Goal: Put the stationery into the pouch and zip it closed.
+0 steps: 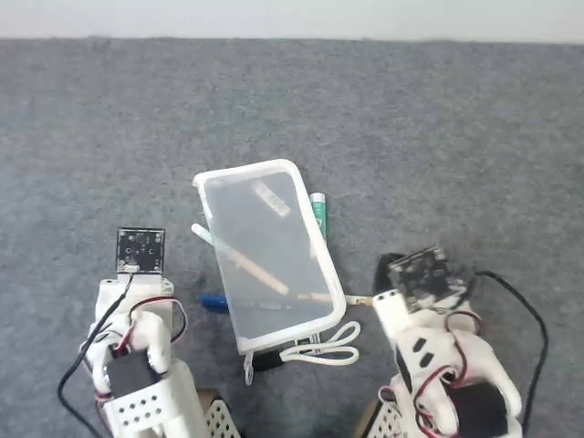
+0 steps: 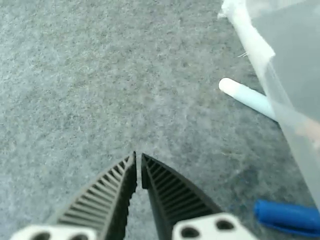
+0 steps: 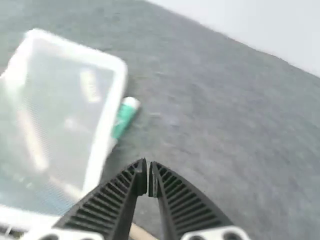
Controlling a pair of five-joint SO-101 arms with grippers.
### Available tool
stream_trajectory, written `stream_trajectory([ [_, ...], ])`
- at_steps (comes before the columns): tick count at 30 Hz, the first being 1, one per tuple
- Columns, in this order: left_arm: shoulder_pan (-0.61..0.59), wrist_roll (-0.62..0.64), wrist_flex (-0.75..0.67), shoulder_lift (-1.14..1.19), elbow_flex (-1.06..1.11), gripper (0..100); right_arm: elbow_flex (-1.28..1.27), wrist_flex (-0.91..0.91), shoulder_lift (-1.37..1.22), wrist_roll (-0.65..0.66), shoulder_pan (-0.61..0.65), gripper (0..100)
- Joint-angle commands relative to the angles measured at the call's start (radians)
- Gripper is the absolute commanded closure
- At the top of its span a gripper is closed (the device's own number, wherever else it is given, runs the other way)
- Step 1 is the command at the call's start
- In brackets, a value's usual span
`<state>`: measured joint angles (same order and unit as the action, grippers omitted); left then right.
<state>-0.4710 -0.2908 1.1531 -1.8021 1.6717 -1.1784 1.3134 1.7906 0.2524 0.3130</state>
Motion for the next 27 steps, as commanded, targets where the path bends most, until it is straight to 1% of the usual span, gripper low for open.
stream_trajectory([
  [1,-0.003,-0.008,-0.029,-0.021,-0.028,99,0.127,0.002,-0.150,0.074,0.110,98.9],
  [7,-0.003,-0.008,-0.029,-0.021,-0.028,99,0.275,0.027,-0.418,0.074,0.228,98.8],
  [12,-0.005,-0.009,-0.031,-0.021,-0.028,99,0.292,0.025,-0.581,0.074,0.389,98.8],
  [17,-0.005,-0.009,-0.031,-0.021,-0.028,99,0.292,0.024,-0.705,0.072,0.487,98.7],
  [19,-0.005,-0.012,-0.031,-0.021,-0.028,99,0.292,0.022,-0.750,0.068,0.532,95.4],
  [22,-0.006,-0.012,-0.032,-0.021,-0.028,99,0.290,0.024,-0.805,-0.014,0.601,88.7],
  [23,-0.006,-0.012,-0.032,-0.021,-0.028,99,0.290,0.024,-0.820,-0.037,0.619,88.3],
  [25,-0.008,-0.012,-0.035,-0.021,-0.028,99,0.290,0.022,-0.849,-0.043,0.659,88.4],
  [27,-0.044,-0.009,-0.064,-0.021,-0.025,99,0.287,0.010,-0.881,-0.040,0.696,88.7],
])
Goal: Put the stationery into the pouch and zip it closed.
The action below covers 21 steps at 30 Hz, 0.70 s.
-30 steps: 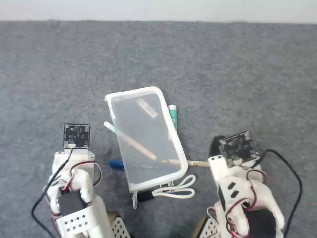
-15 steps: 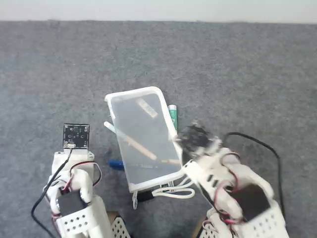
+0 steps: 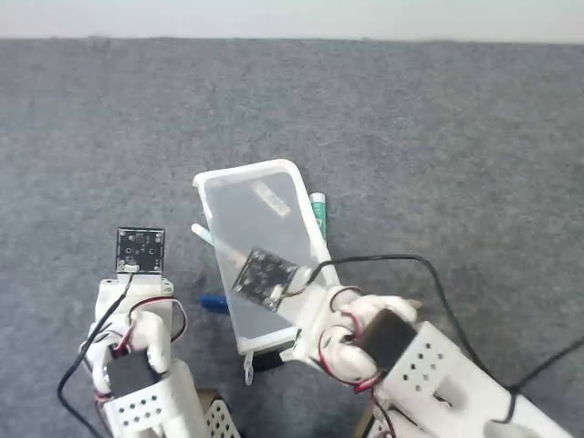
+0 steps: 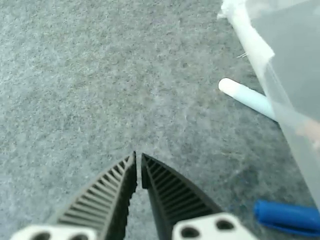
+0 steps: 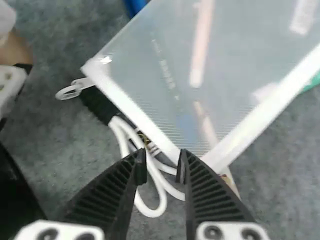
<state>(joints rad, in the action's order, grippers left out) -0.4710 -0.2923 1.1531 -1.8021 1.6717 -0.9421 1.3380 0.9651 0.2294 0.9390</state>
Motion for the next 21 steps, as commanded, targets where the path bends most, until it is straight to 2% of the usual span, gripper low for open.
stream_trajectory([
  [1,-0.077,-0.006,-0.087,-0.021,-0.016,99,0.051,-0.018,-0.076,-0.017,0.084,88.7],
  [4,-0.132,-0.005,-0.147,-0.021,0.010,99,0.051,-0.039,-0.148,-0.017,0.124,88.7],
  [10,-0.135,-0.005,-0.153,-0.020,0.012,99,0.051,-0.110,-0.340,-0.017,0.188,88.7],
  [21,-0.135,-0.005,-0.153,-0.020,0.012,99,0.051,-0.183,-0.559,-0.014,0.183,88.7],
])
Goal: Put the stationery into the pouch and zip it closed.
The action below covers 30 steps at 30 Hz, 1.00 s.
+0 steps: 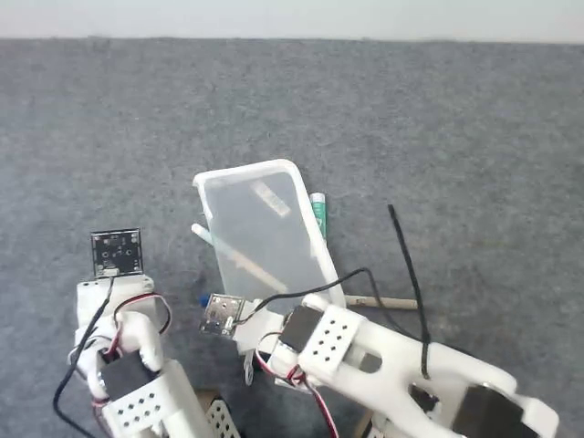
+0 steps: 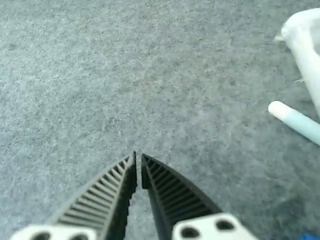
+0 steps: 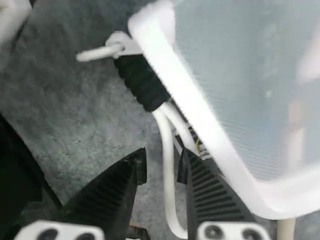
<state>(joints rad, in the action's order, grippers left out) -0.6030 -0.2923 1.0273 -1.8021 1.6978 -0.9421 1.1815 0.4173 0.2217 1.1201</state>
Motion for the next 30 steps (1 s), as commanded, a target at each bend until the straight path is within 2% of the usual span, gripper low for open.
stream_trajectory([
  [1,-0.003,-0.005,-0.028,-0.020,-0.015,99,0.051,-0.033,-0.016,-0.006,-0.002,88.7],
  [4,-0.003,-0.005,-0.028,-0.020,-0.015,99,0.051,-0.059,-0.019,-0.005,-0.044,88.7],
  [12,-0.003,-0.005,-0.028,-0.020,-0.015,99,0.049,-0.074,-0.021,0.118,-0.170,88.7],
  [21,-0.003,-0.005,-0.028,-0.020,-0.015,99,-0.035,-0.171,-0.022,0.123,-0.171,88.7],
  [24,-0.003,-0.005,-0.028,-0.020,-0.015,99,-0.041,-0.173,-0.022,0.170,-0.173,88.9],
  [28,-0.003,-0.005,-0.028,-0.020,-0.015,99,-0.040,-0.179,-0.013,0.198,-0.173,99.8],
  [30,-0.003,-0.005,-0.028,-0.020,-0.015,99,-0.037,-0.170,-0.012,0.196,-0.182,98.0],
])
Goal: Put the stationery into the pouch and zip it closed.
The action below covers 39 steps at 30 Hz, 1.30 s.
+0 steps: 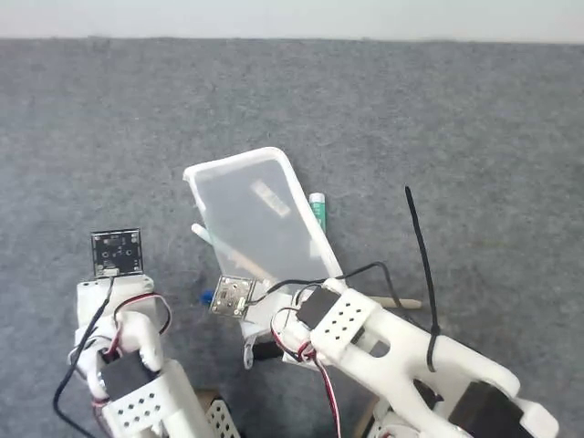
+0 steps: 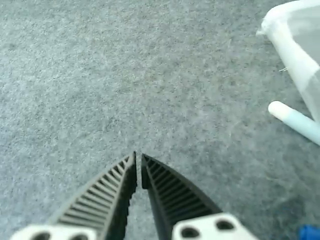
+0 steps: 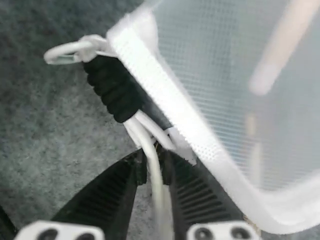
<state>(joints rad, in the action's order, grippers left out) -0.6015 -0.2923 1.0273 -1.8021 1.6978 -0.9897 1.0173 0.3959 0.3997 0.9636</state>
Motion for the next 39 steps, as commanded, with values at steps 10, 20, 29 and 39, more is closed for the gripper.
stream_trajectory([
  [10,-0.005,-0.005,-0.028,-0.020,-0.015,99,0.147,0.087,0.012,0.021,-0.274,99.3],
  [20,-0.005,-0.005,-0.028,-0.020,-0.015,99,0.264,0.087,0.012,0.083,-0.539,99.3],
  [29,-0.005,-0.005,-0.028,-0.020,-0.015,99,0.356,0.186,0.013,0.118,-0.665,99.1],
  [39,-0.005,-0.005,-0.028,-0.020,-0.015,99,0.434,0.469,0.329,0.130,-0.662,81.8],
])
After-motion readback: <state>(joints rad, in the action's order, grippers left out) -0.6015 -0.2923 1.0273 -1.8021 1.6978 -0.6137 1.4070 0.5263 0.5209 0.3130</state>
